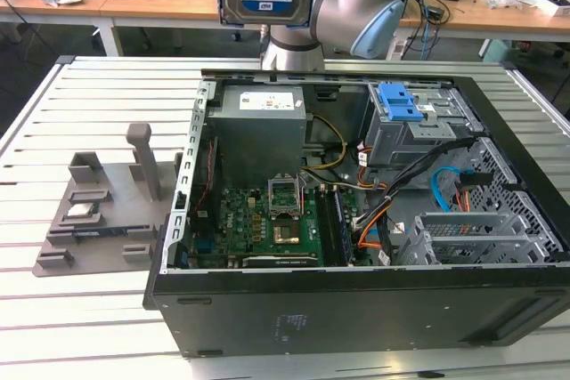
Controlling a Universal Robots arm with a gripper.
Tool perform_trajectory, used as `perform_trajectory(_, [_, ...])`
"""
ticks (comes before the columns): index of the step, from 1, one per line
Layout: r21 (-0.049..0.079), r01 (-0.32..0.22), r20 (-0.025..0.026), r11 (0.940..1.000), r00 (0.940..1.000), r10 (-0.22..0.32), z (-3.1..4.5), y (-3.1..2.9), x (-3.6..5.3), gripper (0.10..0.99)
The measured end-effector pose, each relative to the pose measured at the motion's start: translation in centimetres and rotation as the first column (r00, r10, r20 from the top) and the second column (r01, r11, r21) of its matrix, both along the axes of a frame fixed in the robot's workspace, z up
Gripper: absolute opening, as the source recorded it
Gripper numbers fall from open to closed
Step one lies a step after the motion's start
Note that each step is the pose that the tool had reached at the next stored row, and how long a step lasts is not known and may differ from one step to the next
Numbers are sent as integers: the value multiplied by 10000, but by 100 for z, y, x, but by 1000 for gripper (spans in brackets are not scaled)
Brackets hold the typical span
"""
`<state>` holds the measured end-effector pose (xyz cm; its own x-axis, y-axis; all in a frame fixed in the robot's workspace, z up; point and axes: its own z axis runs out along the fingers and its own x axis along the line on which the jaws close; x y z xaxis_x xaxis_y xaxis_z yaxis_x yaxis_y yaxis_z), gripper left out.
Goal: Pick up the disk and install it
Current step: 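Pick up the disk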
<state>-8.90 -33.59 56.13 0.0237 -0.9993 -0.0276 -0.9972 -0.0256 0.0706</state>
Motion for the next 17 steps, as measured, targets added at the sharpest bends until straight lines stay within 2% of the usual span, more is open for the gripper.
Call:
perform_trajectory(3, [0,0,0,10000,10000,0,-57,0,0,365])
perform_trajectory(17, [0,0,0,10000,10000,0,-209,0,0,365])
